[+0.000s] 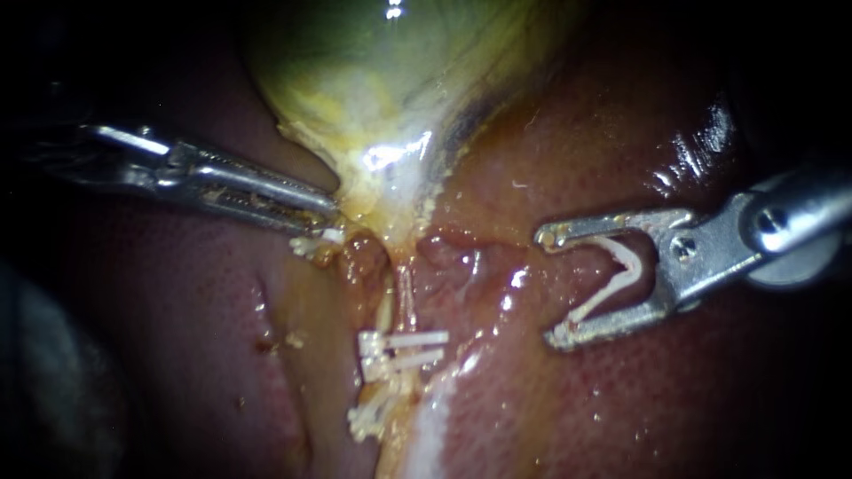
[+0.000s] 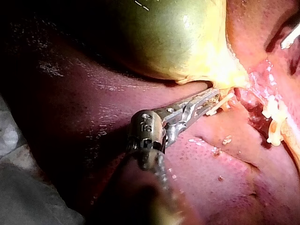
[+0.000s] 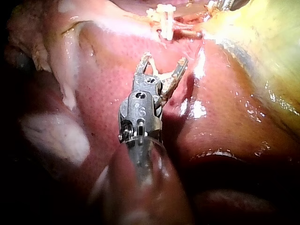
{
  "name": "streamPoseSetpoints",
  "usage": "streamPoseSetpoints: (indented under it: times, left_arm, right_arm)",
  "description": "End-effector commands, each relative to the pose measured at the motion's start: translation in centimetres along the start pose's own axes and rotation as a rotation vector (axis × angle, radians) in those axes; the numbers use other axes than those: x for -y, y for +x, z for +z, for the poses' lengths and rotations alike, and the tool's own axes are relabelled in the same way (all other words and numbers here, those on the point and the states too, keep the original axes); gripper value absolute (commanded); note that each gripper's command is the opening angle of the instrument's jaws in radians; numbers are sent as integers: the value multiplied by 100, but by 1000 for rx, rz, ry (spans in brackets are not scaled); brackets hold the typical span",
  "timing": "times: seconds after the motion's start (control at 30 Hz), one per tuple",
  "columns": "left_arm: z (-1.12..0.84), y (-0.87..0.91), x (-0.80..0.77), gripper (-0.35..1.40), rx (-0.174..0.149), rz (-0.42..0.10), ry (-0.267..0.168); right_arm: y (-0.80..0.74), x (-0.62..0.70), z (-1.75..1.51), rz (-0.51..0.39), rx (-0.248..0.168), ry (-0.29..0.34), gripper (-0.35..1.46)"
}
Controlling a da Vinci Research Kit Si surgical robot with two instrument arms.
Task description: Clipping third clip right tube
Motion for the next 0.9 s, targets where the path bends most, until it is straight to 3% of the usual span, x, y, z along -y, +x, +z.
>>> streamPoseSetpoints:
  times: [0.03,0.17,0.33,0.43,0.6,0.9]
  left_arm:
    - [-4,0,-2,-35,1,0,-2]
    - [-30,8,-13,-35,-2,-6,-4]
    - [-72,37,-32,-35,-26,-18,20]
    - [-84,47,-40,-35,-34,-15,27]
    - [-82,46,-45,-35,-36,-17,31]
    - [-78,43,-46,-35,-38,-16,35]
  right_arm:
    - [0,0,0,0,0,0,50]
    - [2,1,-1,1,0,1,50]
    - [2,1,-1,1,-1,3,50]
    - [4,0,-1,2,2,4,50]
    - [11,-2,4,19,-19,25,50]
    - [20,-12,45,331,-76,28,50]
